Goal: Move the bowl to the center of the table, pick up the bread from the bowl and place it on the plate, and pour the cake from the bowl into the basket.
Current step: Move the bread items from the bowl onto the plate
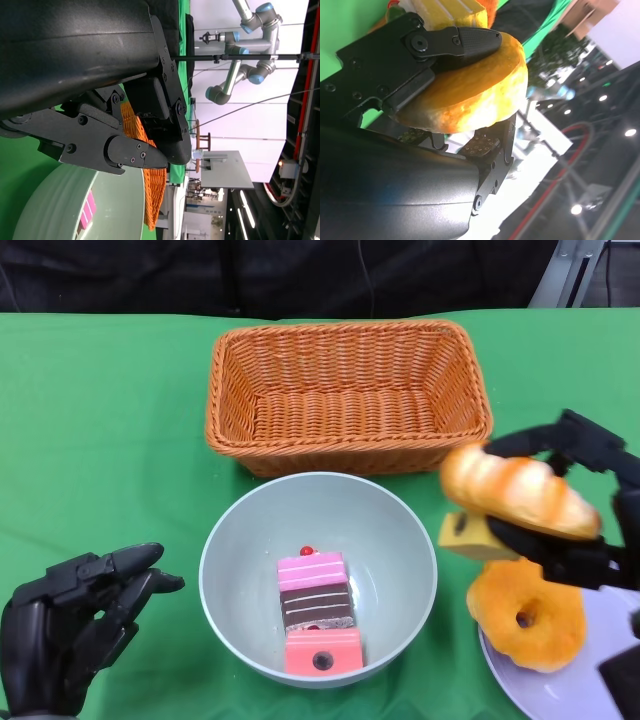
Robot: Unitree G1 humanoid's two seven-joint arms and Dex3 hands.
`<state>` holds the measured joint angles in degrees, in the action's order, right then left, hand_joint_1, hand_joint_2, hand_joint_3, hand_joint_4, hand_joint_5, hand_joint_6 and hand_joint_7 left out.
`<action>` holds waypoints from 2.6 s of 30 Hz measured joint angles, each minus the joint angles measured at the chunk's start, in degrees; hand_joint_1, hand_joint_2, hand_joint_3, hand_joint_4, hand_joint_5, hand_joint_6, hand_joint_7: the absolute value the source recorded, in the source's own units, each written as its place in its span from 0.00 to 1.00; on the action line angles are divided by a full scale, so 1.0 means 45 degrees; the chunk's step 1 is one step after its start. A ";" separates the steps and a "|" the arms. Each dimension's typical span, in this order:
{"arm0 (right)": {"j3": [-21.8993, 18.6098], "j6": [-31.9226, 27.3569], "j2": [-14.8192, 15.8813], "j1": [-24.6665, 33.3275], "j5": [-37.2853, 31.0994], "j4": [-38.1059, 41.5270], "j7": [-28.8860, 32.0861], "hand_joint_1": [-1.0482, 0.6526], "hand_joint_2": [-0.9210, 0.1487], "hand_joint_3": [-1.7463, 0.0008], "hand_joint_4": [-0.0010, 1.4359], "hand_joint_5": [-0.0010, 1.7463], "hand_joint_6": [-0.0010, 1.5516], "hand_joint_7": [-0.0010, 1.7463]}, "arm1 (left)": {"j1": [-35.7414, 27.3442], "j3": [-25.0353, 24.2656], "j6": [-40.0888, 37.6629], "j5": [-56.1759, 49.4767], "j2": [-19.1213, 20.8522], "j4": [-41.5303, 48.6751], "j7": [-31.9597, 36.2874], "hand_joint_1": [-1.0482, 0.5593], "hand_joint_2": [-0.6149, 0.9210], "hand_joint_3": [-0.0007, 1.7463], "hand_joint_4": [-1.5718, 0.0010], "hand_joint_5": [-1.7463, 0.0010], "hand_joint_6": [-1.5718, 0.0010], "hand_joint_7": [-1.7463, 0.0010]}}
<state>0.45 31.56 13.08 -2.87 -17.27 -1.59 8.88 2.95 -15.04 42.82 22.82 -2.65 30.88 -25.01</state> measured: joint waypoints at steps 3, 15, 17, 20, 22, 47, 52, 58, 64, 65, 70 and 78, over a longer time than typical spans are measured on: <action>-0.0548 0.0016 0.0299 0.0582 0.0211 0.0013 -0.0189 0.54 0.28 0.51 0.60 1.00 0.45 0.77 | 0.0112 -0.0148 -0.0001 0.0042 0.0046 0.0092 -0.0046 0.49 1.00 0.11 0.45 0.44 0.18 0.99; -0.1536 -0.2560 0.0591 0.2638 0.4168 -0.0645 -0.2813 0.56 0.16 0.56 0.47 1.00 0.39 0.83 | 0.0318 -0.0410 0.0024 0.0163 0.0167 0.0585 -0.0525 0.48 1.00 0.10 0.45 0.45 0.18 0.99; -0.1684 -0.4104 0.0609 0.2888 0.5045 -0.1165 -0.3388 0.55 0.09 0.62 0.45 1.00 0.36 0.84 | 0.0360 -0.0455 0.0043 0.0221 0.0168 0.0690 -0.0590 0.48 1.00 0.10 0.45 0.45 0.18 0.99; -0.1877 -0.6289 0.0834 0.3081 0.6129 -0.1707 -0.4281 0.54 0.01 0.73 0.41 1.00 0.33 0.82 | 0.0387 -0.0530 0.0124 0.0258 0.0169 0.0791 -0.0607 0.48 1.00 0.10 0.44 0.45 0.18 0.99; -0.1978 -0.7611 0.0880 0.3089 0.6650 -0.2042 -0.4506 0.55 0.00 0.74 0.40 1.00 0.32 0.82 | 0.0405 -0.0574 0.0189 0.0258 0.0169 0.0835 -0.0607 0.48 1.00 0.10 0.44 0.45 0.18 0.99; -0.1923 -1.1345 0.0660 0.2772 0.6861 -0.2350 -0.5158 0.55 0.00 0.74 0.40 1.00 0.33 0.80 | 0.0621 -0.0681 0.0254 0.0439 0.0172 0.1156 -0.0872 0.48 1.00 0.10 0.43 0.47 0.18 0.99; -0.1936 -1.0712 0.0467 0.2655 0.6867 -0.2345 -0.5341 0.55 0.00 0.73 0.41 1.00 0.32 0.82 | 0.0642 -0.0695 0.0264 0.0431 0.0171 0.1185 -0.0867 0.48 1.00 0.09 0.43 0.47 0.18 0.99; -0.1905 -1.0537 0.0302 0.2142 0.6852 -0.2793 -0.5345 0.53 0.00 0.74 0.42 1.00 0.33 0.82 | 0.0682 -0.0694 0.0269 0.0426 0.0171 0.1255 -0.0874 0.47 1.00 0.10 0.43 0.47 0.18 0.99; -0.1830 -1.0518 0.0230 0.1389 0.6855 -0.3448 -0.5382 0.53 0.00 0.73 0.45 1.00 0.35 0.83 | 0.0708 -0.0694 0.0373 0.0367 0.0171 0.1404 -0.0870 0.47 1.00 0.10 0.43 0.47 0.18 0.99; -0.1815 -1.0518 0.0203 0.1267 0.6856 -0.3484 -0.5381 0.53 0.00 0.72 0.46 1.00 0.36 0.83 | 0.0709 -0.0690 0.0390 0.0358 0.0171 0.1418 -0.0870 0.47 1.00 0.09 0.43 0.47 0.18 0.99; -0.1458 -1.0520 0.0173 0.0810 0.6635 -0.3714 -0.5342 0.53 0.01 0.72 0.47 1.00 0.37 0.84 | 0.0742 -0.0692 0.0457 0.0358 0.0171 0.1466 -0.0870 0.47 1.00 0.10 0.43 0.47 0.18 1.00; -0.0255 -1.0220 -0.0126 0.0324 0.5473 -0.3962 -0.4963 0.52 0.01 0.75 0.47 0.98 0.36 0.84 | 0.0775 -0.0694 0.0569 0.0112 0.0174 0.1626 -0.0840 0.46 1.00 0.09 0.43 0.47 0.18 0.99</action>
<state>-0.70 -14.43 12.51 -1.41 7.36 -19.41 -13.45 6.44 -18.16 45.38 23.32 -1.87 38.20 -28.79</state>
